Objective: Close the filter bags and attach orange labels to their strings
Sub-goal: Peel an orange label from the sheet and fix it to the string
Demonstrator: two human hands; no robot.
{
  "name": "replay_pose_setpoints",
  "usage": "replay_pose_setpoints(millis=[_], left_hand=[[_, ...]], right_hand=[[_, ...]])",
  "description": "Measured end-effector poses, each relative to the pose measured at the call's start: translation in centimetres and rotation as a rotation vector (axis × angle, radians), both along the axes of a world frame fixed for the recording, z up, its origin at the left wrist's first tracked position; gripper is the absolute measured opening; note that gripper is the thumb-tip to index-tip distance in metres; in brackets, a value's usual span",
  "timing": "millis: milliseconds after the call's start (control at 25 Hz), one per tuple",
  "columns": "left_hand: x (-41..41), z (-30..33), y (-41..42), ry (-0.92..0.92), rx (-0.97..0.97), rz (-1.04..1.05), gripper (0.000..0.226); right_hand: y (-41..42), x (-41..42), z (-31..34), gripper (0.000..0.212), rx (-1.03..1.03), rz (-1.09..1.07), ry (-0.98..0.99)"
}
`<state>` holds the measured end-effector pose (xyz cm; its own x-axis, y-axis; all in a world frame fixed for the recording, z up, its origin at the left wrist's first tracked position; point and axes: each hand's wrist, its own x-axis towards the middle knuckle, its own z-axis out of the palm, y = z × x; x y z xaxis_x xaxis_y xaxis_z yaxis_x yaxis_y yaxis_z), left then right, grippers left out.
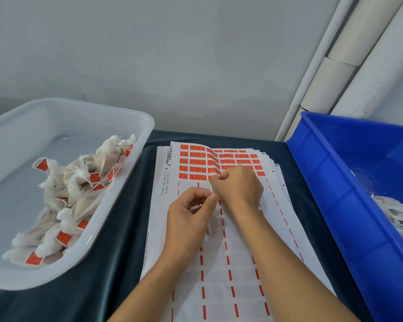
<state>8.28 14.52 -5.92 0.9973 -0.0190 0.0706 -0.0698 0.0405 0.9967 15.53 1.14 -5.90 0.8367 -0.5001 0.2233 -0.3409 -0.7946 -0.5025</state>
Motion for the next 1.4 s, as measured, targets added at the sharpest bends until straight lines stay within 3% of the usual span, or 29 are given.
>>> replay_pose_setpoints(millis=[360,680,1200,1400], left_hand=[[0.2,-0.3,-0.1,0.032,-0.007,0.006,0.007],[0.3,-0.5,-0.1,0.036,0.021,0.01,0.007],[0.4,-0.5,-0.2,0.019,0.023,0.015,0.006],[0.4,-0.4,-0.2,0.026,0.026,0.016,0.007]], right_hand=[[-1.6,1.3,0.6,0.042,0.086,0.066,0.118],[-3.2,1.5,0.8,0.033,0.146,0.143,0.119],[-2.4,1.5,0.7,0.026,-0.102,0.181,0.132],[-2.7,1.6,0.9,0.028,-0.015,0.203,0.164]])
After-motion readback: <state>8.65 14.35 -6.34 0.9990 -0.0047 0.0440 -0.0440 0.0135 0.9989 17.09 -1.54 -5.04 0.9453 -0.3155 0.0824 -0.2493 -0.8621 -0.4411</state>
